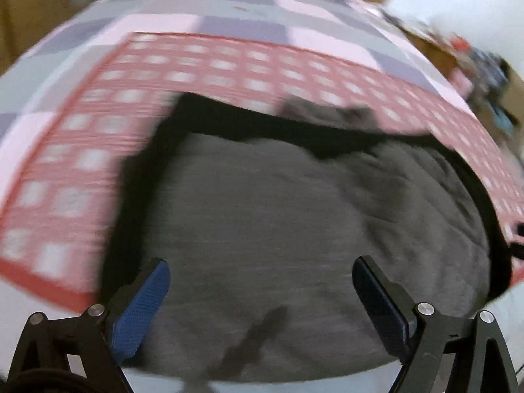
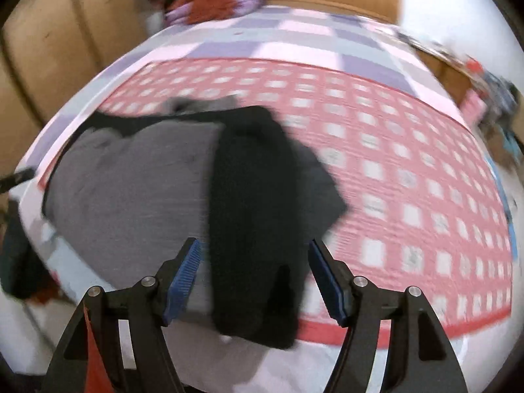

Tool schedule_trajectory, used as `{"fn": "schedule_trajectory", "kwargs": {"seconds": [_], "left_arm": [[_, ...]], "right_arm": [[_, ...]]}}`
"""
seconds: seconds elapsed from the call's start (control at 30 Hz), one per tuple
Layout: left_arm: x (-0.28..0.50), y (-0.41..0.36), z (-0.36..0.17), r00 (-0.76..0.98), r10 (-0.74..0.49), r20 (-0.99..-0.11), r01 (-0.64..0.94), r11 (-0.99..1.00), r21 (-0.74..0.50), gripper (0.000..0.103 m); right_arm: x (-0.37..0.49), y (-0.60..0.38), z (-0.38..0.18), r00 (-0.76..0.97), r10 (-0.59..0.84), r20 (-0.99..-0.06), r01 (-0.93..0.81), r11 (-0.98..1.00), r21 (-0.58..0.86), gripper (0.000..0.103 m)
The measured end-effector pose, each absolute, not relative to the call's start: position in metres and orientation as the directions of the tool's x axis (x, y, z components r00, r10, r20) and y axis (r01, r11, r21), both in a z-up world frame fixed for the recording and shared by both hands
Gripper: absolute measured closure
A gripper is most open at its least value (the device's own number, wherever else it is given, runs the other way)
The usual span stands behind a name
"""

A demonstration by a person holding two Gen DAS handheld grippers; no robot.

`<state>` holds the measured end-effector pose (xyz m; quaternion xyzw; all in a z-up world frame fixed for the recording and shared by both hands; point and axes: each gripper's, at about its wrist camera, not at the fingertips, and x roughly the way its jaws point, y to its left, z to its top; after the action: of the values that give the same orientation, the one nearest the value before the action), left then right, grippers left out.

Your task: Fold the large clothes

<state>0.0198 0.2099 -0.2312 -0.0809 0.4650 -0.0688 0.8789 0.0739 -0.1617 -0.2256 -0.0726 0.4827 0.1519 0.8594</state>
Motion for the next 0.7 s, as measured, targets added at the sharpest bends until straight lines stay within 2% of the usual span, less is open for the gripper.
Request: {"fn": "schedule_trajectory", "kwargs": {"seconds": [0.07, 0.1, 0.13, 0.23, 0.27, 0.37, 0.43, 0.5, 0.6, 0.7], "left_arm": [[0.041, 0.179, -0.261, 0.512, -0.185, -0.839, 0.086, 0.983, -0.164, 0.009], [0.051, 0.172, -0.274, 0.500, -0.153, -0.853, 0.080, 0.988, -0.131, 0.002], [0.064, 0.168, -0.288, 0.512, -0.121, -0.850, 0.070, 0.993, -0.099, 0.000], [0.110, 0.168, -0.295, 0.550, -0.046, -0.834, 0.027, 0.999, -0.037, 0.000], [0.126, 0.170, -0.294, 0.550, -0.040, -0.834, 0.007, 0.999, -0.043, 0.000], [0.170, 0.181, -0.301, 0.499, -0.050, -0.865, -0.033, 0.996, -0.077, 0.000], [0.176, 0.179, -0.309, 0.472, -0.048, -0.880, -0.019, 0.998, -0.065, 0.000], [0.172, 0.172, -0.312, 0.475, -0.029, -0.880, 0.000, 0.999, -0.034, 0.000], [0.167, 0.173, -0.311, 0.493, -0.031, -0.870, -0.007, 0.999, -0.040, 0.000], [0.170, 0.170, -0.312, 0.496, -0.024, -0.868, -0.009, 0.999, -0.032, 0.000]], "right_arm": [[0.074, -0.133, -0.244, 0.442, 0.207, -0.873, -0.413, 0.911, 0.007, 0.032], [0.078, -0.120, -0.258, 0.421, 0.178, -0.890, -0.438, 0.899, -0.027, 0.032], [0.085, -0.112, -0.272, 0.400, 0.144, -0.905, -0.443, 0.895, -0.053, 0.032], [0.133, -0.115, -0.304, 0.371, 0.124, -0.920, -0.368, 0.930, -0.023, 0.022], [0.145, -0.117, -0.304, 0.388, 0.121, -0.914, -0.341, 0.940, -0.021, 0.018], [0.196, -0.121, -0.299, 0.465, 0.076, -0.882, -0.261, 0.964, -0.054, 0.017], [0.226, -0.128, -0.308, 0.401, 0.101, -0.911, -0.227, 0.974, 0.008, 0.016], [0.234, -0.128, -0.307, 0.399, 0.107, -0.911, -0.238, 0.971, 0.010, 0.016], [0.218, -0.120, -0.287, 0.475, 0.088, -0.876, -0.284, 0.957, -0.058, 0.017], [0.169, -0.109, -0.251, 0.562, 0.180, -0.808, -0.329, 0.944, -0.018, 0.017]]}}
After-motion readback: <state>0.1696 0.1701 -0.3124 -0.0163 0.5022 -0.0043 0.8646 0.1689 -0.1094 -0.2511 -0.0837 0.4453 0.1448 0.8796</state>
